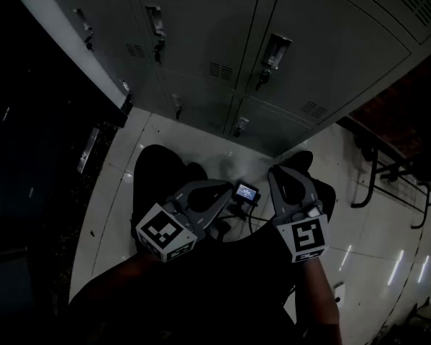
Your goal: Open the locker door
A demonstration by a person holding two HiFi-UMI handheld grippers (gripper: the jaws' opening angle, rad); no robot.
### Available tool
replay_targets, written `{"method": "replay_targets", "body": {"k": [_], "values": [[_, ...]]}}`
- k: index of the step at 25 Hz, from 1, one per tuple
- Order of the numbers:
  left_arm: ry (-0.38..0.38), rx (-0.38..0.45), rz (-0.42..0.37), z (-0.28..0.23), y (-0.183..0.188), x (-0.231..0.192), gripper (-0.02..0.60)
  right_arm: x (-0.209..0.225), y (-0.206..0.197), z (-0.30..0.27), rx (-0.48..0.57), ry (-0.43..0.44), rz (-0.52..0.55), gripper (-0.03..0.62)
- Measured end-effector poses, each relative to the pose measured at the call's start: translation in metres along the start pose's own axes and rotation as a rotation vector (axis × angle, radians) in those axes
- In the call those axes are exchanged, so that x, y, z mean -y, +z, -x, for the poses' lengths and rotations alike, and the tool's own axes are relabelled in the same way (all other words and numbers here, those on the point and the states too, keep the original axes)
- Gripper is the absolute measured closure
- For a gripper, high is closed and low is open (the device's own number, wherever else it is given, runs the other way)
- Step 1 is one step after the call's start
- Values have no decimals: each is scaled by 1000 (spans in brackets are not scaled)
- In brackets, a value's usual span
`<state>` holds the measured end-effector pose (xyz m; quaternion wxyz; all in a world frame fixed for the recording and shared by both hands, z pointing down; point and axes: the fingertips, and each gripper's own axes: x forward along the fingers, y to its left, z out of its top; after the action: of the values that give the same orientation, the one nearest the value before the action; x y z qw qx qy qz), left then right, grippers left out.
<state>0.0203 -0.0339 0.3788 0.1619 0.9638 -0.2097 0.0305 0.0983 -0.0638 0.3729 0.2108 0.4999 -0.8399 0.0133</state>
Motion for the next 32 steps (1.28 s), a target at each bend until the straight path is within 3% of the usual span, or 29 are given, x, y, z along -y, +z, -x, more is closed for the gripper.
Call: {"method": "replay_targets", "body": {"k": [7, 17, 24, 28, 32], "values": [[12, -9, -1, 6, -3, -13, 569, 21, 8, -56, -85, -66, 232, 556], [18, 22, 5, 10, 6, -19, 569, 68, 22, -132, -248, -258, 579, 519], [26, 23, 15, 13, 7, -26, 569, 106, 30, -171, -373, -415, 939, 493], [26, 21, 18, 13, 7, -26, 569, 118, 28, -183, -415, -457, 1014, 494], [29, 21, 20, 15, 6, -28, 569, 118, 32, -181, -420, -475, 1016, 548]]}}
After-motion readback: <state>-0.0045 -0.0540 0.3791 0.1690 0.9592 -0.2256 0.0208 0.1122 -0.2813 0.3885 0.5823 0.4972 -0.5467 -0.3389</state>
